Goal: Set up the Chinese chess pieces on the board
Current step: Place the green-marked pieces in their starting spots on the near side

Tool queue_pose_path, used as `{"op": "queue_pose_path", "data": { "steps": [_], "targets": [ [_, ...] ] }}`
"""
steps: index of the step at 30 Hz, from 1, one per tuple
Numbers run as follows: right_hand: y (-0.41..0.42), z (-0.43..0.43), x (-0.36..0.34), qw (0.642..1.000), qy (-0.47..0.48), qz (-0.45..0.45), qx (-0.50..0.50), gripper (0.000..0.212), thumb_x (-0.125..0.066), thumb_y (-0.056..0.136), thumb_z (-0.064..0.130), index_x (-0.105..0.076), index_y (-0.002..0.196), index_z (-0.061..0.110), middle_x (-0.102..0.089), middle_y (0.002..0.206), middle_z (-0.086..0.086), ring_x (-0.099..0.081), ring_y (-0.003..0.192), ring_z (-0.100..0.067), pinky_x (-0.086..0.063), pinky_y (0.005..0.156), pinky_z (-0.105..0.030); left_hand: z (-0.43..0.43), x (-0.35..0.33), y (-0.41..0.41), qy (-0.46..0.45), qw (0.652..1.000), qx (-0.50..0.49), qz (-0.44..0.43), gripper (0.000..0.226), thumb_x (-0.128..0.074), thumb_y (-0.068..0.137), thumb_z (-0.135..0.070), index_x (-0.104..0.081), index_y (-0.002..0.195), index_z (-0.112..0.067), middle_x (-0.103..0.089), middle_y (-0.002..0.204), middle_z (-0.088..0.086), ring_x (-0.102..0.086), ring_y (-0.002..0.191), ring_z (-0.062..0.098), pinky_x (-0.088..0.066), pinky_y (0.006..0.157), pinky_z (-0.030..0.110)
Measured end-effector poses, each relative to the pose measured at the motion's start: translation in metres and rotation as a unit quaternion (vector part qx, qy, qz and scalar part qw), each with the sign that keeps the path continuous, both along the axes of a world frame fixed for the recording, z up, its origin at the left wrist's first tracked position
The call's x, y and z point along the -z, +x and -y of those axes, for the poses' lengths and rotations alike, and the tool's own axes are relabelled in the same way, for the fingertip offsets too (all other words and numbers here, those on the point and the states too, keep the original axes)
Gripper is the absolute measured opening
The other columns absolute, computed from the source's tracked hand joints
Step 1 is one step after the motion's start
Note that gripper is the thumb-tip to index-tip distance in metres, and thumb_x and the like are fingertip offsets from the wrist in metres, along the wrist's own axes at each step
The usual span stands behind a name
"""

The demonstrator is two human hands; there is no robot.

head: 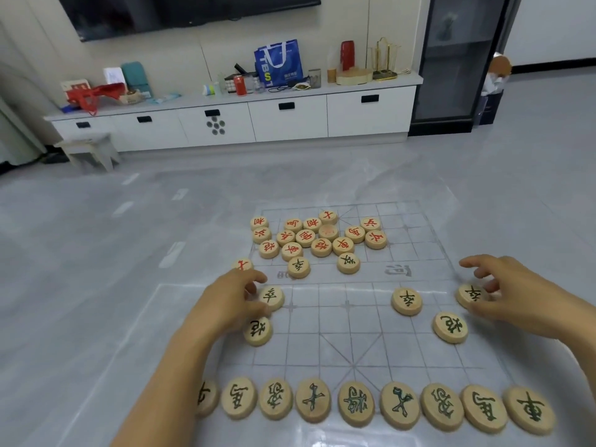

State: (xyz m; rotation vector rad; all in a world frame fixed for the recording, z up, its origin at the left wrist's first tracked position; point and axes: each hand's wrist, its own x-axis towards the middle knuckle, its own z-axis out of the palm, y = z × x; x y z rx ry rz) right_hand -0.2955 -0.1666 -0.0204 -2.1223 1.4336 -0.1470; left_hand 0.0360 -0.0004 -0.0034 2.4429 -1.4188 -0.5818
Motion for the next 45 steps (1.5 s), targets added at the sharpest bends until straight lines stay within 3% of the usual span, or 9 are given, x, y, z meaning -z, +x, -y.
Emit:
{"op": "queue_pose_path", "data": {
  "steps": [9,16,18,21,24,27,30,35,45],
  "targets": [
    [0.001,0.004,-0.001,0.998,0.000,-0.052,-0.027,0.041,-0.069,0.078,0.019,-0.050,0.113,0.029,-0.041,0.096,0.005,-0.054,0.090,-0.016,-0.043,0.081,-0.026,0.016,0.003,-0.018,-0.005,0.998,0.056,0.041,0.042,-0.066,0.081,-0.033,-0.054,0.121,-0.028,-0.054,0.115,-0.002,-0.052,0.103,0.018,-0.044,0.091,0.031],
    [0.001,0.003,-0.004,0.999,0.009,-0.044,-0.016,0.041,-0.071,0.076,0.022,-0.044,0.105,0.034,-0.042,0.100,0.004,-0.052,0.088,-0.013,-0.041,0.080,-0.025,0.027,0.008,-0.061,-0.039,0.967,0.249,0.027,0.051,-0.053,0.087,-0.010,-0.044,0.133,-0.031,-0.044,0.139,-0.010,-0.036,0.129,0.013,-0.030,0.108,0.040],
    [0.001,0.003,-0.005,0.999,0.010,-0.039,-0.016,0.042,-0.071,0.076,0.022,-0.043,0.104,0.034,-0.043,0.101,0.003,-0.052,0.089,-0.014,-0.040,0.080,-0.025,0.027,0.009,-0.061,-0.043,0.980,0.194,0.008,0.052,-0.061,0.085,-0.023,-0.042,0.132,-0.029,-0.044,0.137,-0.007,-0.039,0.126,0.014,-0.033,0.106,0.039],
    [0.001,0.002,-0.007,0.999,0.015,-0.037,-0.017,0.044,-0.072,0.075,0.023,-0.043,0.105,0.035,-0.043,0.102,0.003,-0.052,0.092,-0.015,-0.041,0.081,-0.026,0.027,0.004,-0.065,-0.045,0.996,0.074,0.015,0.054,-0.070,0.070,-0.050,-0.048,0.111,-0.024,-0.053,0.106,-0.004,-0.050,0.098,0.017,-0.044,0.085,0.032],
    [0.002,0.000,-0.009,0.999,0.017,-0.044,-0.020,0.041,-0.072,0.075,0.023,-0.044,0.103,0.034,-0.043,0.101,0.005,-0.052,0.092,-0.015,-0.042,0.080,-0.026,0.033,0.004,-0.082,-0.023,0.993,0.071,0.089,0.054,-0.066,0.068,-0.060,-0.047,0.097,-0.019,-0.052,0.093,-0.004,-0.047,0.090,0.019,-0.037,0.077,0.031],
    [0.002,-0.001,-0.007,0.999,0.007,-0.036,-0.022,0.032,-0.071,0.076,0.022,-0.049,0.098,0.031,-0.043,0.095,0.008,-0.052,0.086,-0.011,-0.045,0.076,-0.025,0.039,0.008,-0.090,-0.019,0.987,0.110,0.114,0.047,-0.065,0.075,-0.052,-0.051,0.104,-0.017,-0.056,0.107,0.002,-0.050,0.100,0.022,-0.036,0.082,0.032],
    [0.001,-0.001,-0.005,0.999,0.001,-0.024,-0.021,0.026,-0.070,0.077,0.023,-0.052,0.093,0.032,-0.044,0.093,0.008,-0.052,0.082,-0.008,-0.045,0.071,-0.023,0.042,0.007,-0.085,0.002,0.987,0.156,0.028,0.043,-0.066,0.080,-0.033,-0.051,0.120,-0.024,-0.049,0.116,0.002,-0.047,0.109,0.022,-0.039,0.094,0.032],
    [0.001,0.000,-0.005,0.999,-0.003,-0.024,-0.022,0.024,-0.069,0.077,0.022,-0.052,0.090,0.033,-0.044,0.093,0.009,-0.052,0.082,-0.008,-0.044,0.070,-0.024,0.042,0.006,-0.075,0.001,0.983,0.178,-0.055,0.067,-0.069,0.078,-0.020,-0.037,0.136,-0.031,-0.046,0.120,-0.002,-0.048,0.110,0.017,-0.043,0.097,0.033],
    [0.002,0.000,-0.005,0.999,0.002,-0.032,-0.016,0.026,-0.070,0.077,0.022,-0.052,0.094,0.032,-0.044,0.093,0.009,-0.051,0.083,-0.010,-0.042,0.072,-0.024,0.046,0.009,-0.082,-0.051,0.989,0.134,-0.046,0.040,-0.075,0.073,-0.026,-0.053,0.106,-0.019,-0.049,0.102,-0.006,-0.051,0.094,0.014,-0.047,0.083,0.029]
  ]
}}
